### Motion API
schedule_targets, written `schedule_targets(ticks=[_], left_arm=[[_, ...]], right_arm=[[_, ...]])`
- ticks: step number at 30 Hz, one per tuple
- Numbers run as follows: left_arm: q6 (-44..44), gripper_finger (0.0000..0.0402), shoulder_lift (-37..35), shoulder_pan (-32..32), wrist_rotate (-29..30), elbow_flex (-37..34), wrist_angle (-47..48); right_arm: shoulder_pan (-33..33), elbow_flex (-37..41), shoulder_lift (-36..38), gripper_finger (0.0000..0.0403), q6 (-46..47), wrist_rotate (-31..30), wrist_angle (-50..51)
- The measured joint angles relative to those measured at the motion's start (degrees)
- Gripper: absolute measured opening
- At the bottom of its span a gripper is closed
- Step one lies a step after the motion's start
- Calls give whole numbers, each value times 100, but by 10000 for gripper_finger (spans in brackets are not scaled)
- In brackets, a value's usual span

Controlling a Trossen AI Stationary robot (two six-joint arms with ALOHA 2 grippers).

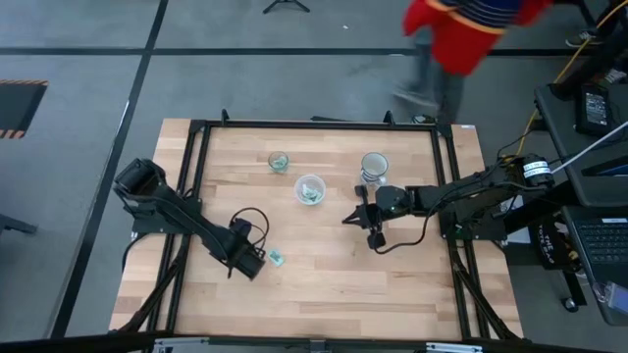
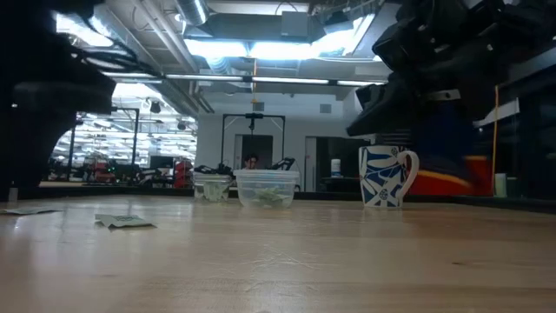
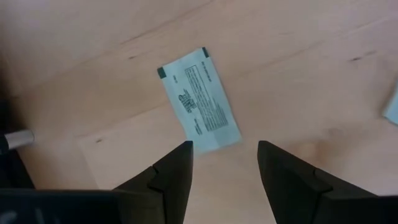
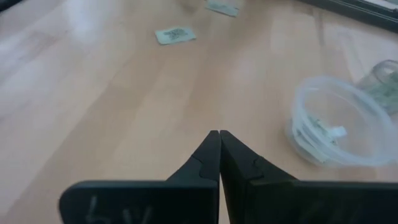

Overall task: Pick and place Stevia / Truvia into bins
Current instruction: Put the stevia packet into the glass container

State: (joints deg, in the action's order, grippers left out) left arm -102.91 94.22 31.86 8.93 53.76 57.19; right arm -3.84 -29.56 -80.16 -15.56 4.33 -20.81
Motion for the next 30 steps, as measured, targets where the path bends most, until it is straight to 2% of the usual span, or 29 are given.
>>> schedule_targets(ticks=[9,20,30], left_arm=[[15,173,468,-9,-5,-4,-1],[-245,173,541,-9,24,9,4],[-278,144,548,-9,40,-7,-53]], right_arm=[[-2,0,0,6,-11,180,-12],[-2,0,0,6,-10,180,-38],[-88,0,0,6,5,183,-36]])
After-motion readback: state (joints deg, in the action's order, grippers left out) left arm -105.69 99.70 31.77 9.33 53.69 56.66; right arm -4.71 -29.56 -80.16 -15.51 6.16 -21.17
